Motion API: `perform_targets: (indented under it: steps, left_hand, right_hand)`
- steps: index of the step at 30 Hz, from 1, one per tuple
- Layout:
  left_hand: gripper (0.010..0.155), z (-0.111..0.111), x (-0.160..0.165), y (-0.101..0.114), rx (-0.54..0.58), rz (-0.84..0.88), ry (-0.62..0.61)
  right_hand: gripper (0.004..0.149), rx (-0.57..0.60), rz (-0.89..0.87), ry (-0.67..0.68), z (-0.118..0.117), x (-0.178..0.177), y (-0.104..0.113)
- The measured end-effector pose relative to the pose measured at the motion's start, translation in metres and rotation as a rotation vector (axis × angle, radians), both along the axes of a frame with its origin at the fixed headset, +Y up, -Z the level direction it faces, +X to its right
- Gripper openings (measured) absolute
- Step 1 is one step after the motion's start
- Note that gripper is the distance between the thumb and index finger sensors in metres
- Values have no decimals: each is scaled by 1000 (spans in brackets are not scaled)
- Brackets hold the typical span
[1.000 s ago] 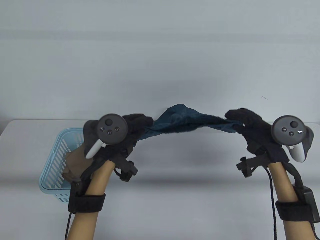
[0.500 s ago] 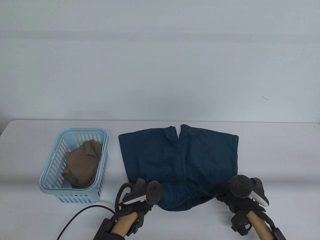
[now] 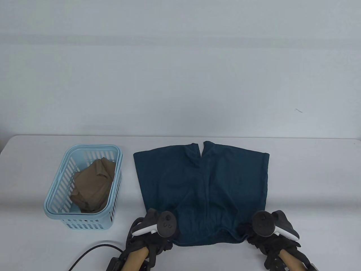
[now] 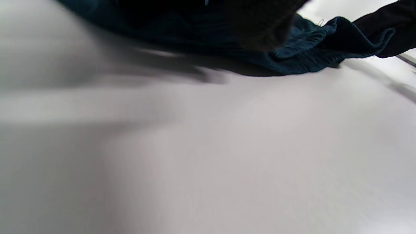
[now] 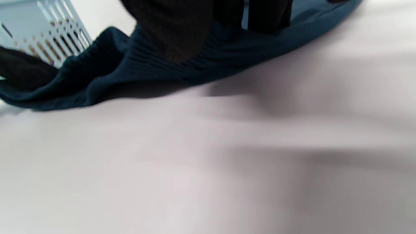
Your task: Roll shorts into tight roll
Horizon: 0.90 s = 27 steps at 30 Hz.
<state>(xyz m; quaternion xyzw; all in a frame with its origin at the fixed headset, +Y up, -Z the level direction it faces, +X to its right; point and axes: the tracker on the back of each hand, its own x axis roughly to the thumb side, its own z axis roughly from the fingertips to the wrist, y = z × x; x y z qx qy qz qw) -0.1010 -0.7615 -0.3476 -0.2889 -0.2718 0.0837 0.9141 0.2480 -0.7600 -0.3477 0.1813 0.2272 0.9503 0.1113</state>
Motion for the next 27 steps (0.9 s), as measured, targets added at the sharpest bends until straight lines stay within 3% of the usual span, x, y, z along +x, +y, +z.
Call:
perform_targets:
  steps: [4,10,16,27]
  left_hand:
    - [71,0,-1,-4,-32,-14,3]
    - [57,-3,1,-1,50,4,41]
    - [49,-3,-1,1,55,2,41]
    - [48,-1,1,2,18,10,15]
  right_hand:
    - [71,-147,33,11,2,-2,-3]
    - [62,-157,44,-12,3,-6,-3]
    - [53,-190,36,-23,4,-9,1]
    - [49,-156,53,-36,7,-17,3]
